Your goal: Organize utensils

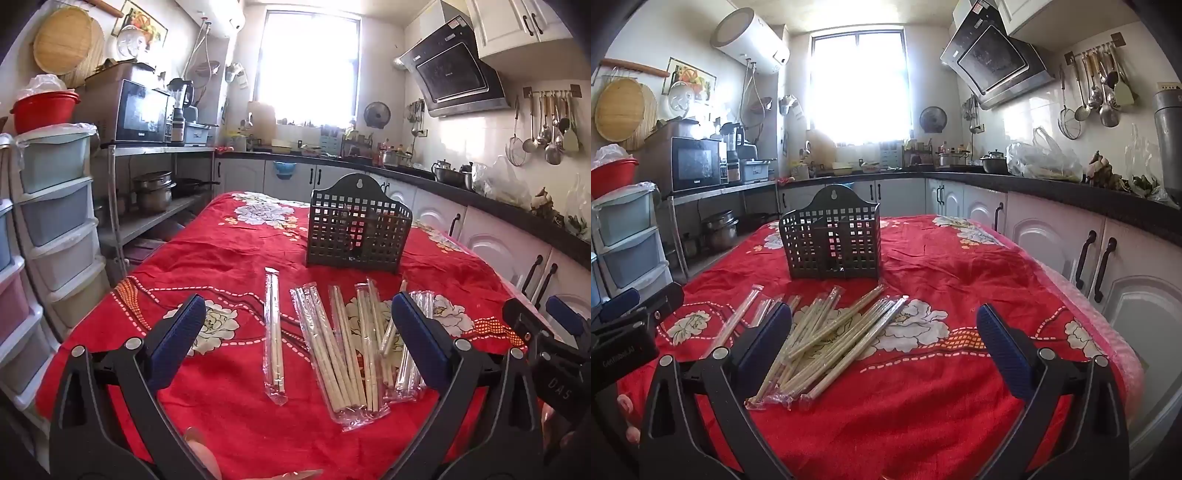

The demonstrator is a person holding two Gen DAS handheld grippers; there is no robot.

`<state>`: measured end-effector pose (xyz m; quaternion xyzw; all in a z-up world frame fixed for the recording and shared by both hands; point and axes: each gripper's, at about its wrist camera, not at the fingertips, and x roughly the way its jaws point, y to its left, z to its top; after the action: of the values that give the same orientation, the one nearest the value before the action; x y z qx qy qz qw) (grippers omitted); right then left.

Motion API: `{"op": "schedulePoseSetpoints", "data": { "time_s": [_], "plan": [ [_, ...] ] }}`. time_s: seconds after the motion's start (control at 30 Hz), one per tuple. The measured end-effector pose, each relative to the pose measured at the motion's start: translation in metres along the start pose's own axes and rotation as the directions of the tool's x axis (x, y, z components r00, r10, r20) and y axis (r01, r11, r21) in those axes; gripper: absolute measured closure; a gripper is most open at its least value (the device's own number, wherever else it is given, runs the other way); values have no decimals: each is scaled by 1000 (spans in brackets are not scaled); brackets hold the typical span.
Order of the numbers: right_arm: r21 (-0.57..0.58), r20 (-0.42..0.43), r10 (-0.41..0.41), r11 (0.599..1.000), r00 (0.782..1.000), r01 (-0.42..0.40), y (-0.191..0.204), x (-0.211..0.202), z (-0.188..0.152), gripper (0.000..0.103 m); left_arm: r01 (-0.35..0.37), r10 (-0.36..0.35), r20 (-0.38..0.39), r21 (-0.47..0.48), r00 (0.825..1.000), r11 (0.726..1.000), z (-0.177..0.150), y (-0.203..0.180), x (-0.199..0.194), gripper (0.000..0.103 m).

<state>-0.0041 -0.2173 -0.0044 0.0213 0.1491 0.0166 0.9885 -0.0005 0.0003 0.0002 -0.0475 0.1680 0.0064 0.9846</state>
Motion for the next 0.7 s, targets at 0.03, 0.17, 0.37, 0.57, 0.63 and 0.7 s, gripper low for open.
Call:
{"op": "schedulePoseSetpoints", "data": {
  "time_s": [0.03,0.17,0.37,0.57,0.63,0.7],
  "plan": [
    [0,2,-1,1000,1000,1,0,-1,0,6,0,0,1,0,1000,1000,0,0,0,10],
    [4,-19,7,1000,1000,-7,-4,0,-3,6,2,-2,4,7,1000,1000,-1,0,-1,10],
    [13,-10,6,1000,1000,-6,0,3,-3,6,3,-2,-5,12,1000,1000,2,-5,1,10],
    [29,-2,14,999,1000,-14,-8,-2,-3,6,-2,2,-1,14,1000,1000,3,-6,-3,10],
    [28,-1,16,999,1000,-16,-8,-2,-3,6,0,1,-5,14,1000,1000,3,-6,-2,10],
    [30,2,17,999,1000,-17,-9,-3,-3,6,1,-1,-4,16,1000,1000,4,-7,-3,10]
  ]
}}
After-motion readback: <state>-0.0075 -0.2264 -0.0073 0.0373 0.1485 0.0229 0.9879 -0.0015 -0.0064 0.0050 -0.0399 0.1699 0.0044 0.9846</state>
